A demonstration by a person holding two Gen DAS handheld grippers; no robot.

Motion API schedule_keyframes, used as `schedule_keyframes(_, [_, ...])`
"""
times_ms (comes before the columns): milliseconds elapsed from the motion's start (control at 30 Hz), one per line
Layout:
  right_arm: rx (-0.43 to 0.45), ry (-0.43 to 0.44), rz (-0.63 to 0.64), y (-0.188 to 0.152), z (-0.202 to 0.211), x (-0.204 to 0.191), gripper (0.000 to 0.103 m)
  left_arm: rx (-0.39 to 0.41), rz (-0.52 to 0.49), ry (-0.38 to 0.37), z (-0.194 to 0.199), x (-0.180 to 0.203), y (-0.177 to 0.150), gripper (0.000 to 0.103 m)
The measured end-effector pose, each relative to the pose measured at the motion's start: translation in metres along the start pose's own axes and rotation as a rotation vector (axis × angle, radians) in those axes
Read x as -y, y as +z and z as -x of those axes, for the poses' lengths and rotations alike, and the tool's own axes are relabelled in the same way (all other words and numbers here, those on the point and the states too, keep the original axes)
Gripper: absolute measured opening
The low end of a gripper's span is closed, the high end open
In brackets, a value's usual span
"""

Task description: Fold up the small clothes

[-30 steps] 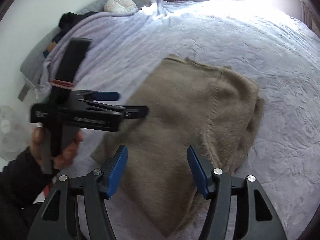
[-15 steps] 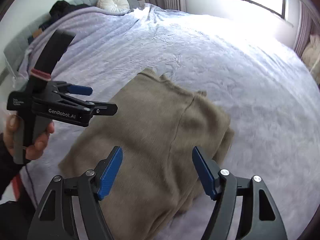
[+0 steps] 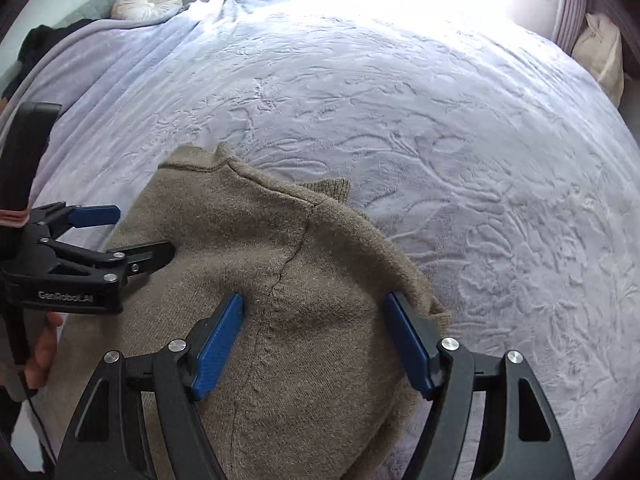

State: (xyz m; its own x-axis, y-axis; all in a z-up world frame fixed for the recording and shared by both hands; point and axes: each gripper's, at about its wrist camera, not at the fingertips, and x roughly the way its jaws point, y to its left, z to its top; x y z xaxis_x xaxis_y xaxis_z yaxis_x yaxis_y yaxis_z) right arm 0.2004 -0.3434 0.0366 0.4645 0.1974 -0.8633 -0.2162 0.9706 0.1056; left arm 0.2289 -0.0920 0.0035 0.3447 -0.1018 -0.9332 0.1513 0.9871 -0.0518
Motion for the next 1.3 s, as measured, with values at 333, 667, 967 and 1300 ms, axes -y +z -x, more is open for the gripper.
schedule_keyframes(333, [0.064,-0.017,0.185,-0.030,0.056,-0.083,0.077,0.112,0.004,-0.012,0.058,-0.009,-0.046,0.103])
schedule_keyframes(667, [0.056,-0.049,0.143,-0.091,0.079,-0.076,0.077,0.125,-0.010,-0.017,0.082,-0.013,-0.093,0.103])
schedule_keyframes(967, [0.071,-0.052,-0.065,-0.096,0.101,-0.033,0.081,0.066,-0.029,-0.090,0.070,-0.008,-0.092,0.103])
schedule_keyframes(1300, [-0.029,0.260,-0.288,-0.074,0.014,0.002,0.045,-0.076,-0.065,-0.396,0.032,0.014,-0.065,0.056])
